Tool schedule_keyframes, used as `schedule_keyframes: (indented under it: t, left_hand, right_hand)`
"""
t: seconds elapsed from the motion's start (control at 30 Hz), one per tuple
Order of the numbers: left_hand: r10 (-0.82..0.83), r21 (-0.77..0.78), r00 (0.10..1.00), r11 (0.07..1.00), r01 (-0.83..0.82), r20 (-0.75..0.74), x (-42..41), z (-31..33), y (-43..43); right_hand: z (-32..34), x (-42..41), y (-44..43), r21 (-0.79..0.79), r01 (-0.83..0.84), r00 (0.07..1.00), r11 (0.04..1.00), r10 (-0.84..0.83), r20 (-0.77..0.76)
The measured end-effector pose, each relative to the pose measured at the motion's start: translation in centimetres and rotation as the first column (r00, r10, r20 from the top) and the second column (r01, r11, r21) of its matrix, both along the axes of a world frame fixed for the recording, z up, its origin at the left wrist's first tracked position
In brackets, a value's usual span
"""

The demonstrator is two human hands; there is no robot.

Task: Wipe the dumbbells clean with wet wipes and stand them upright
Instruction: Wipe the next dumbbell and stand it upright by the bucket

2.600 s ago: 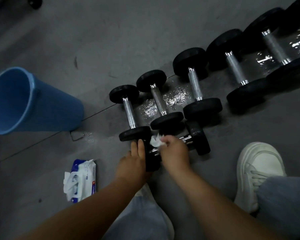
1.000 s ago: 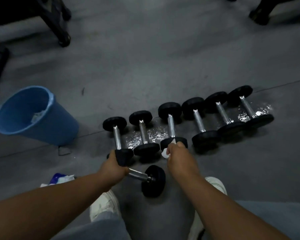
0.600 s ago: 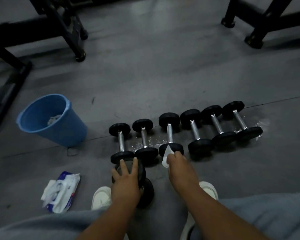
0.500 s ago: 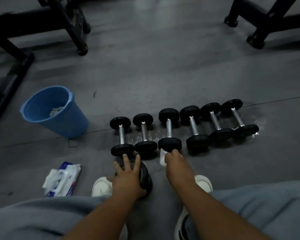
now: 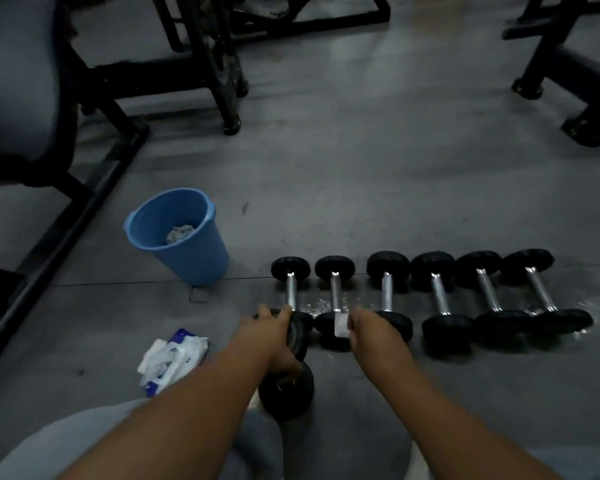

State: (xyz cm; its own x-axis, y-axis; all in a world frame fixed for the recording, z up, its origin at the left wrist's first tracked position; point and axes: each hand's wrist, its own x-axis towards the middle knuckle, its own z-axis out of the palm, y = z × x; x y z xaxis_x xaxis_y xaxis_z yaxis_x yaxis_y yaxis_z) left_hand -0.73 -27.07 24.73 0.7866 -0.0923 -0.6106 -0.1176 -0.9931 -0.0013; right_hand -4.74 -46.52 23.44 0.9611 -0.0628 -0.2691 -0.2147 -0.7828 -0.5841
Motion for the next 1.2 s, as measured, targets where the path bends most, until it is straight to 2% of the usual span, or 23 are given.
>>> schedule_keyframes:
  t: [0.13, 0.23, 0.3, 0.43, 0.67, 0.73, 0.9, 1.03, 1.13, 1.2]
  left_hand:
    - [0.031, 0.074, 0.994, 0.996, -0.039, 0.108, 3.1, 4.0, 3.8]
    - [0.058, 0.104, 0.977, 0.991, -0.081, 0.206, 5.4, 5.5, 6.6]
    - [0.088, 0.1, 0.966, 0.988, -0.116, 0.243, 6.9, 5.1, 8.4]
    - [0.125, 0.069, 0.949, 0.986, -0.151, 0.289, 9.7, 1.7, 11.1]
    - [0.197, 0.023, 0.943, 0.977, -0.211, 0.267, 15.6, -4.7, 12.1]
    - [0.23, -0.005, 0.94, 0.972, -0.236, 0.251, 16.7, -6.8, 12.6]
    - [0.185, 0.009, 0.952, 0.981, -0.193, 0.243, 20.2, -8.5, 12.9]
    - [0.203, 0.01, 0.958, 0.978, -0.209, 0.204, 20.8, -9.2, 13.1]
    - [0.243, -0.025, 0.949, 0.97, -0.243, 0.201, 19.5, -10.0, 13.3]
    - [0.237, -0.092, 0.914, 0.972, -0.218, 0.33, 18.0, -9.9, 13.2]
  right_hand:
    - [2.6, 4.1, 4.5, -0.041, -0.118, 0.981, 0.992, 0.123, 0.148]
    - [3.3, 6.9, 7.6, -0.1, -0.235, 0.916, 0.967, 0.255, 0.309]
    - [2.7, 8.4, 9.2, -0.155, -0.284, 0.874, 0.946, 0.322, 0.364]
    - [0.5, 10.5, 11.4, -0.195, -0.355, 0.867, 0.914, 0.4, 0.298]
    - [-4.9, 14.2, 12.2, -0.237, -0.442, 0.867, 0.865, 0.48, 0.136]
    - [-6.7, 15.1, 12.1, -0.25, -0.474, 0.85, 0.844, 0.513, 0.121]
    - [-10.0, 17.6, 11.5, -0.279, -0.512, 0.822, 0.813, 0.558, 0.117]
    - [-13.3, 19.8, 10.5, -0.325, -0.412, 0.89, 0.851, 0.453, 0.058]
    - [-15.8, 21.3, 9.7, -0.345, -0.34, 0.938, 0.875, 0.339, -0.065]
    - [-16.9, 21.9, 9.5, -0.288, -0.247, 0.963, 0.925, 0.201, -0.181]
